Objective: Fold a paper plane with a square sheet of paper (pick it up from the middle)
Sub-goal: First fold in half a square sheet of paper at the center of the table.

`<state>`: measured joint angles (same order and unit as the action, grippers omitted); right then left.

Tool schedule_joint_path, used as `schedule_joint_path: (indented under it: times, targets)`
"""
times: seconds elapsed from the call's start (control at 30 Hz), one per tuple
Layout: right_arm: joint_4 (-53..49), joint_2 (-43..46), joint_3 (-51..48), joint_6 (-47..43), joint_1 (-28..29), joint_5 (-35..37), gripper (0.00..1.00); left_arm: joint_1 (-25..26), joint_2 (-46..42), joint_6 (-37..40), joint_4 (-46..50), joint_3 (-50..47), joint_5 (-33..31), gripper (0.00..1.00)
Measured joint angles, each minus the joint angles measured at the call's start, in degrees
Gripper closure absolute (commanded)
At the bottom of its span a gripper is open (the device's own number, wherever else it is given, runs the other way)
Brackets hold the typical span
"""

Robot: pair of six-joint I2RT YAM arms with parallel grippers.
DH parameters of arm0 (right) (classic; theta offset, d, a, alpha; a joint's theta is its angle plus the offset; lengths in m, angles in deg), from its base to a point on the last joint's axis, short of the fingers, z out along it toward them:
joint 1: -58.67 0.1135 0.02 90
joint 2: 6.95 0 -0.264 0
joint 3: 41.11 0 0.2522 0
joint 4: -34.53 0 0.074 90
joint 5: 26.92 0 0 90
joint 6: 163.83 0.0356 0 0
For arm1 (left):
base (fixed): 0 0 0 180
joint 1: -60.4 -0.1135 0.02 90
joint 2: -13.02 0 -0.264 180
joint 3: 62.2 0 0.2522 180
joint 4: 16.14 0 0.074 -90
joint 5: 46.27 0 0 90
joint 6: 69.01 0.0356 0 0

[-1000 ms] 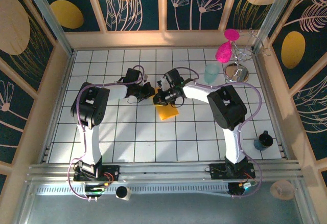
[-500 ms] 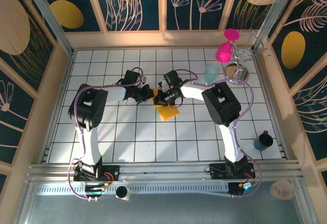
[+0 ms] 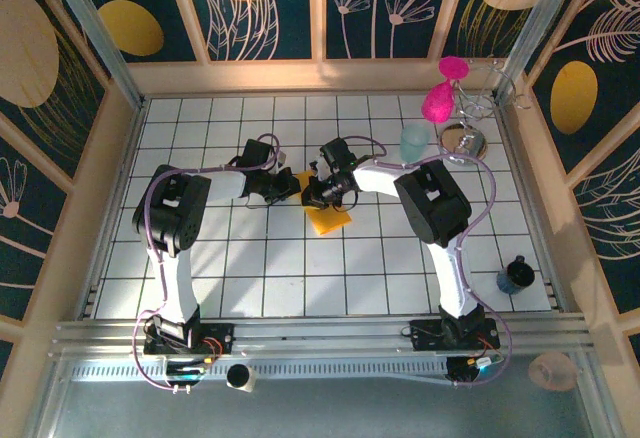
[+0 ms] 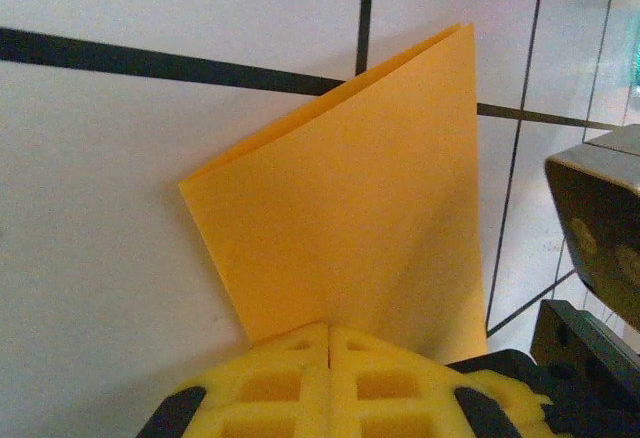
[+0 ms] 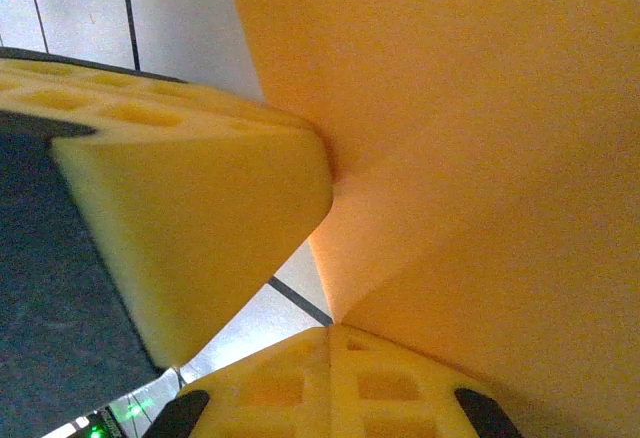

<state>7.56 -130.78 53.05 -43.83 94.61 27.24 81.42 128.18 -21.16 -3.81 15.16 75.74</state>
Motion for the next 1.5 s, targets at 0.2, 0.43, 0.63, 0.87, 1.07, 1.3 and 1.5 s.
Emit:
schedule_joint_path:
  times: [0.2,0.43,0.63,0.87,1.07,1.3,1.5]
  targets:
    - [-0.66,0.00,0.13,-1.40,0.00,0.00,0.98,0.02,0.81,0.04,2.16,1.51,-0.98,0.96]
    - [-1.11,1.22,-1.60,-3.08,0.07,0.02,0.97,0.22,1.18,0.07,4.28,2.82,-1.57,0.96]
    - [-3.34,5.60,-7.32,-4.00,0.59,0.22,0.97,0.33,1.20,0.11,4.94,3.19,-2.05,0.96]
    - [-4.90,9.68,-12.83,-4.17,2.34,0.22,0.97,0.33,1.38,0.52,5.57,3.67,-2.03,0.96]
    - [-5.33,13.22,-17.57,-4.13,2.95,0.22,0.97,0.33,1.38,0.94,5.73,3.82,-2.08,0.94]
    - [-4.81,17.64,-17.99,-3.26,2.51,1.36,0.90,0.33,1.25,1.57,5.66,4.44,-2.08,0.88]
    - [-0.39,19.32,-14.78,-1.16,-3.43,4.35,0.79,0.33,-4.92,-2.27,1.88,2.56,-2.51,0.70]
